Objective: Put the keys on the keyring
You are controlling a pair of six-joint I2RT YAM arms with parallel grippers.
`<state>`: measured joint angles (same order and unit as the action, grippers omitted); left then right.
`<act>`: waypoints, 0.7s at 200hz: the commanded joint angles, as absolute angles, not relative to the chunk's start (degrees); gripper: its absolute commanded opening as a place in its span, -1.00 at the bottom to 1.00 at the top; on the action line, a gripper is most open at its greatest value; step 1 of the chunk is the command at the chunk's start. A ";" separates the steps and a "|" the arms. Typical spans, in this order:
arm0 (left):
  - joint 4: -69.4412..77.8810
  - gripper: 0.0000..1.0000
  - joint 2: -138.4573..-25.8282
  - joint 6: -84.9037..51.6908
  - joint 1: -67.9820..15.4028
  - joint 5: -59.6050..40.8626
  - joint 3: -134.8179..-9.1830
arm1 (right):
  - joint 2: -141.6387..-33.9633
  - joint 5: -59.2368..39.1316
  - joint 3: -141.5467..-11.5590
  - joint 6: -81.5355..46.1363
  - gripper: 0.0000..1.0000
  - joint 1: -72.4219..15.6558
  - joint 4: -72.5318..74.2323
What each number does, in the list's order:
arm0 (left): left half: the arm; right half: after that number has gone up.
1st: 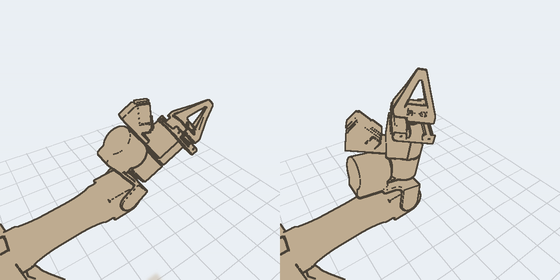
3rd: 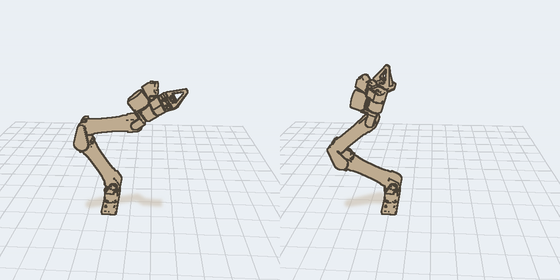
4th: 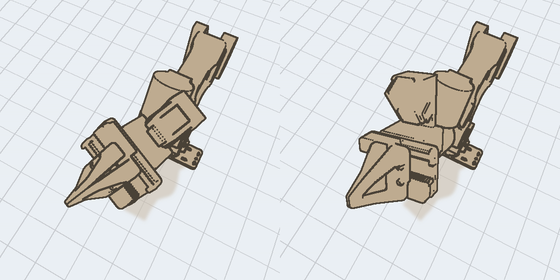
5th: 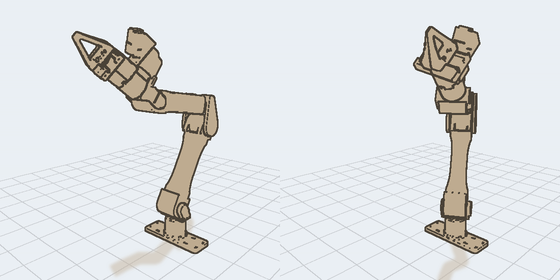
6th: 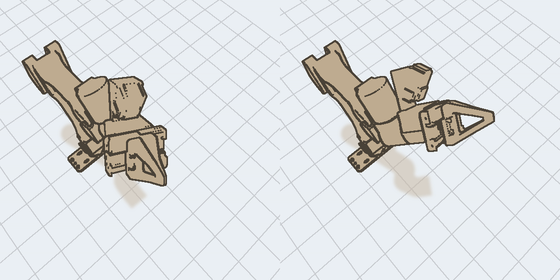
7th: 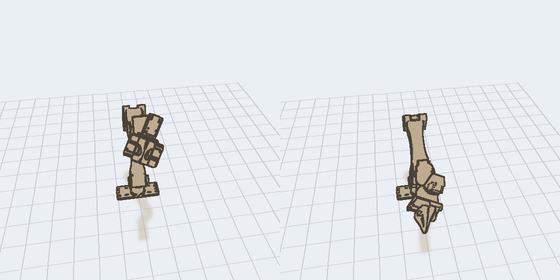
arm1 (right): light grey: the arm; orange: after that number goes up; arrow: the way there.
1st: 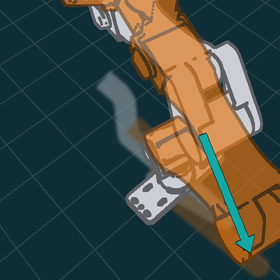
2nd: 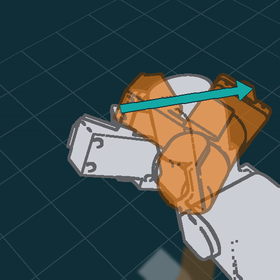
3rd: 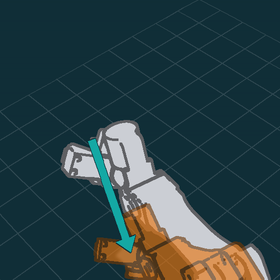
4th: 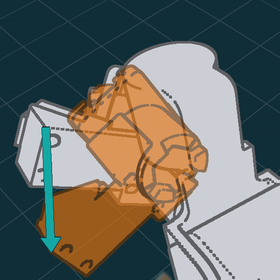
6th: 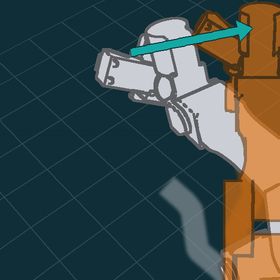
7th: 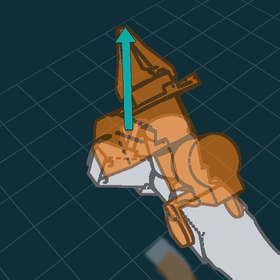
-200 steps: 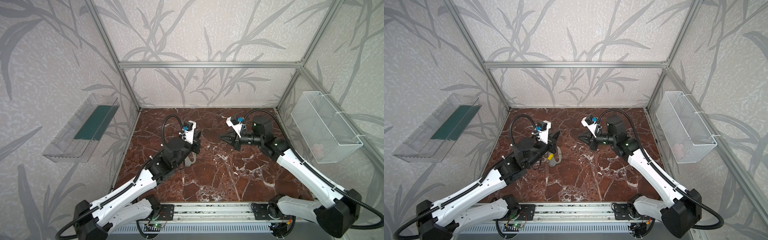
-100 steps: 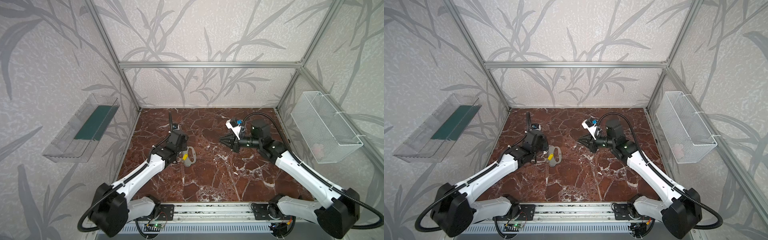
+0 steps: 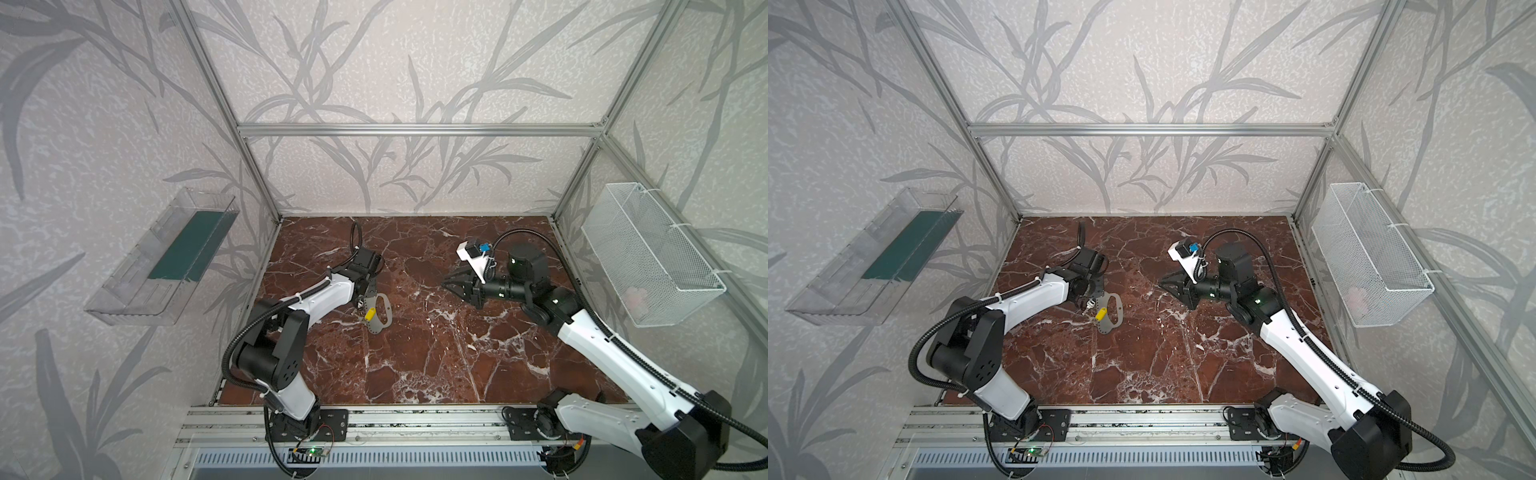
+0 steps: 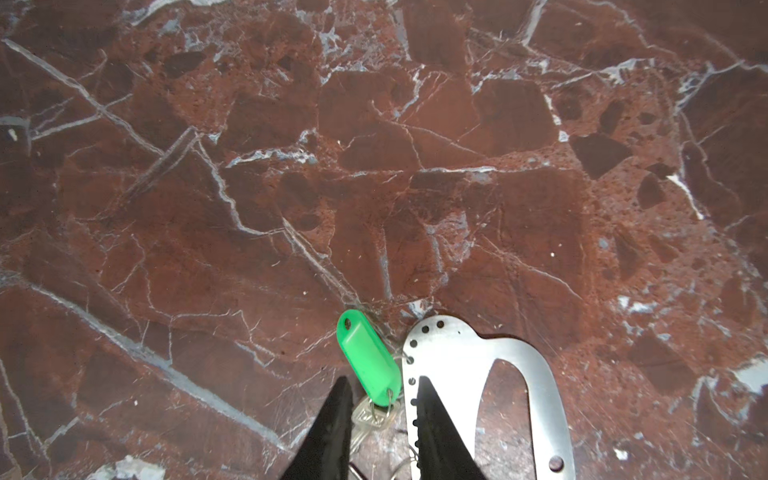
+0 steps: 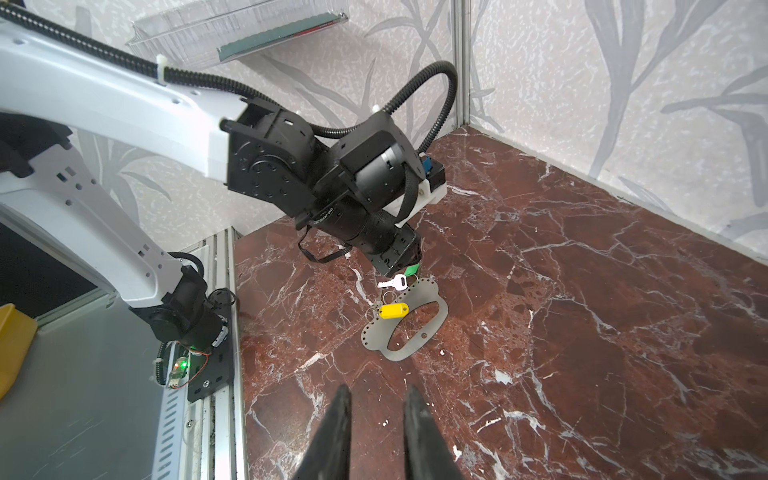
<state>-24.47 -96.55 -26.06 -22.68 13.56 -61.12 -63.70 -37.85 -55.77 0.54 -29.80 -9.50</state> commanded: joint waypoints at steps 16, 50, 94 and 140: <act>-29.34 -0.41 -100.02 -25.47 -22.19 12.13 -64.24 | -62.49 -36.75 -55.07 1.70 -0.49 -30.19 -11.07; -29.44 -0.41 -100.19 -25.93 -22.19 11.25 -62.92 | -62.92 -36.73 -55.36 2.00 -0.40 -30.19 -11.13; -28.66 -0.36 -100.24 -26.71 -22.16 11.13 -60.65 | -63.76 -37.09 -55.81 1.93 -0.34 -30.15 -10.81; -28.43 -0.45 -101.26 -26.46 -22.15 11.35 -60.82 | -63.82 -37.18 -55.96 1.77 -0.33 -30.15 -10.73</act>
